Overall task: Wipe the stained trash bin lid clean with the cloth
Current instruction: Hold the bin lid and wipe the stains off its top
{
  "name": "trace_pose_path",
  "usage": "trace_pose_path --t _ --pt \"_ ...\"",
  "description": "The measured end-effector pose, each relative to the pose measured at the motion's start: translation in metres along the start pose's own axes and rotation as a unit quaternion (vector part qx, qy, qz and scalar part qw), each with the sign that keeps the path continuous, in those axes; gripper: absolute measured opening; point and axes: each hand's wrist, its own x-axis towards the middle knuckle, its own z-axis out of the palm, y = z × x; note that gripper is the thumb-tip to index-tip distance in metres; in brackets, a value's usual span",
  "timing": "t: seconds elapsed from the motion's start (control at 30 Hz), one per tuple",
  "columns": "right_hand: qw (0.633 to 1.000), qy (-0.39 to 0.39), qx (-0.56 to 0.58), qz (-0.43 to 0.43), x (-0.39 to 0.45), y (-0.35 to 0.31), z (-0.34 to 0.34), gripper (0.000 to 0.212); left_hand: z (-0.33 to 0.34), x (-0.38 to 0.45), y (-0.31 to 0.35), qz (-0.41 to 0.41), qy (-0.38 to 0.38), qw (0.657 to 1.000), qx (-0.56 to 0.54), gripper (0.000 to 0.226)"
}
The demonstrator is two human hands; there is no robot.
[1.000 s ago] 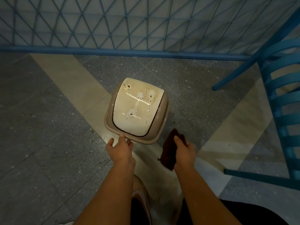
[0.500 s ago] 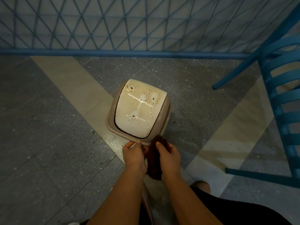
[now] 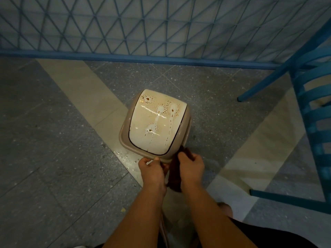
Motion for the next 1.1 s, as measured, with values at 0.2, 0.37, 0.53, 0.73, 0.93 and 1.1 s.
trace_pose_path --t 0.2,0.37,0.53,0.73,0.93,1.1 --pt "0.999 -0.024 -0.034 -0.002 -0.002 0.004 0.002 0.014 0.0 0.003 0.0 0.006 0.003 1.0 0.028 0.023" --pt "0.998 -0.016 -0.06 -0.02 0.029 -0.032 0.0 0.019 0.001 0.001 0.001 0.023 -0.01 0.999 0.033 0.024" --pt "0.993 -0.016 -0.093 -0.07 0.047 -0.062 0.003 0.017 0.002 0.001 0.0 0.032 -0.002 0.999 0.038 0.026" --pt "0.995 -0.061 -0.066 0.036 0.024 -0.015 -0.01 0.018 0.004 0.0 -0.001 0.033 -0.001 0.999 0.029 0.023" --pt "0.997 -0.045 -0.068 -0.003 0.042 -0.035 -0.002 0.018 0.002 0.001 0.0 0.034 -0.011 0.998 0.043 0.019" --pt "0.997 -0.038 -0.061 -0.031 0.062 -0.069 0.004 0.012 0.002 0.002 0.001 0.041 -0.003 0.998 0.053 0.023"
